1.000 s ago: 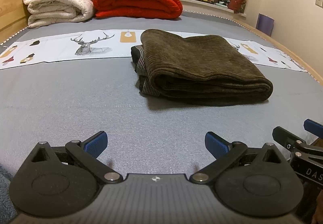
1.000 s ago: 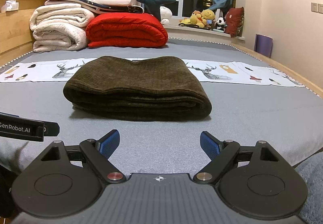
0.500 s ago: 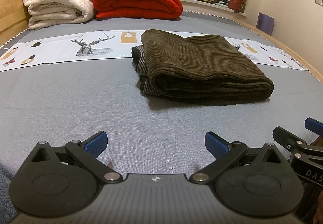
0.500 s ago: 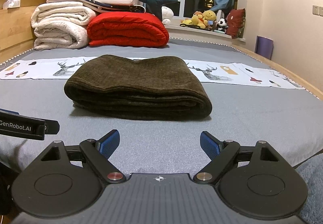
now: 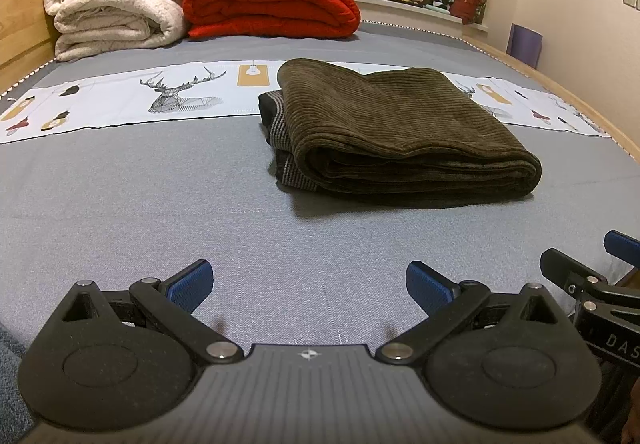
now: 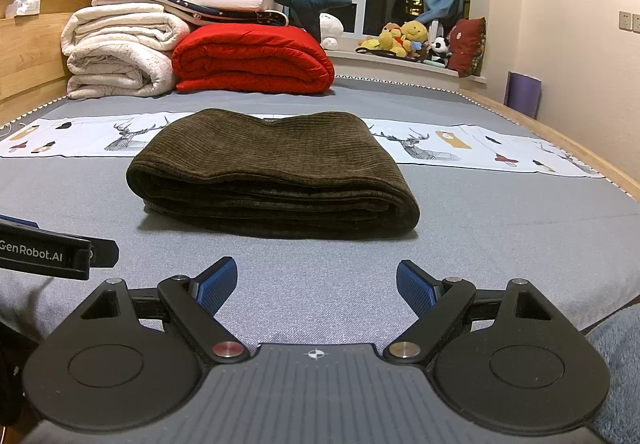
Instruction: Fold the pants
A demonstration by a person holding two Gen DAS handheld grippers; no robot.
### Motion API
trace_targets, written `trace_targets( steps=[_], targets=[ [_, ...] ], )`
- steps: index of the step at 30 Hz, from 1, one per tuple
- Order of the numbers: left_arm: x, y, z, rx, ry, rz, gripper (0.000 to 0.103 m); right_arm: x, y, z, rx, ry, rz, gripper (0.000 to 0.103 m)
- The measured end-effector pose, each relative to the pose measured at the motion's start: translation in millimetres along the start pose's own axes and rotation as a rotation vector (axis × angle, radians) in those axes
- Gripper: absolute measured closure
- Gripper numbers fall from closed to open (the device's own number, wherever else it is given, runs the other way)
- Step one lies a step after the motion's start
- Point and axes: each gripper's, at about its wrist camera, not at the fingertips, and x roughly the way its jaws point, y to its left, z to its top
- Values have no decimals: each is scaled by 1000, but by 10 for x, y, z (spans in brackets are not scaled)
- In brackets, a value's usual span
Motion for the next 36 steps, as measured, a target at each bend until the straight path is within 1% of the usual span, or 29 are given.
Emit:
trace_targets(
  steps=[4,7,19,25,30,33,36],
  targets=[
    [15,-12,0,8,6,8,0,-1,1,0,-1,-1,0,15],
    [32,-8,6,3,23,-10,0,-7,3,2,-3,-2,-1,15],
    [26,-72,-21,59,7,14,0,-15,16,6,-2,-4,-1,15],
    [41,-71,-17,60,7,32,0,-19,16,4,2,-3,1,15],
    [76,-37,3,31,33,14,0,-20,-2,13,16,1,9,15],
    [77,-44,4,37,34,20,0,-11,-32,16,22,4,14,15],
    [56,-58,7,38,30,7,0,5,-37,16,24,13,16,15]
  ],
)
